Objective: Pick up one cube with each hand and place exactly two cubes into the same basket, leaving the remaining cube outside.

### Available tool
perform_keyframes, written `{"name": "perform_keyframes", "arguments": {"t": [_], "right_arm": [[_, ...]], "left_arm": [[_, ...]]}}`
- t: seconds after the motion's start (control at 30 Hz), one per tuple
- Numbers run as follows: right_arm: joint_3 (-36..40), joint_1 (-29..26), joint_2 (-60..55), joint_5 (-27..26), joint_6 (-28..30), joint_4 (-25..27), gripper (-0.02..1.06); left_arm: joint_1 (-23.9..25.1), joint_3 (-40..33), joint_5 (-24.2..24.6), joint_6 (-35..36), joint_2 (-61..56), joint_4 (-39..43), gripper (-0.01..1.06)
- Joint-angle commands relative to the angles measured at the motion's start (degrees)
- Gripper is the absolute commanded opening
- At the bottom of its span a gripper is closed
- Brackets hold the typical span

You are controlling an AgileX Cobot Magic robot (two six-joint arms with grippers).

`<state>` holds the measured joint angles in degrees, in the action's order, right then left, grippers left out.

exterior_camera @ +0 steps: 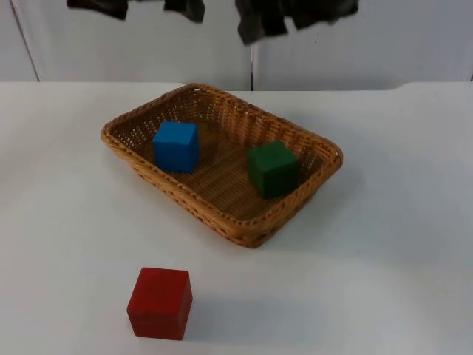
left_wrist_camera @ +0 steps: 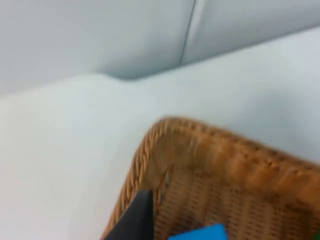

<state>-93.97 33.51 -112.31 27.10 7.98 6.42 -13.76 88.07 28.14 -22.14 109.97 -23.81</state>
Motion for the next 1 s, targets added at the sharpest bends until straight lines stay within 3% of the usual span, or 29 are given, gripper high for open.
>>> {"name": "perform_keyframes", "arguments": {"t": [0.0,0.97], "right_arm": [[-0.3,0.35,2.9,0.98,0.6,-0.31,0.69],[-0.18,0.35,11.31,10.94,0.47,-0.07,0.69]], "left_arm": [[-0.18,0.34,1.06,0.0,-2.17,0.43,1.05],[-0.18,0.22,12.56,0.0,-11.32,0.43,1.05]]}}
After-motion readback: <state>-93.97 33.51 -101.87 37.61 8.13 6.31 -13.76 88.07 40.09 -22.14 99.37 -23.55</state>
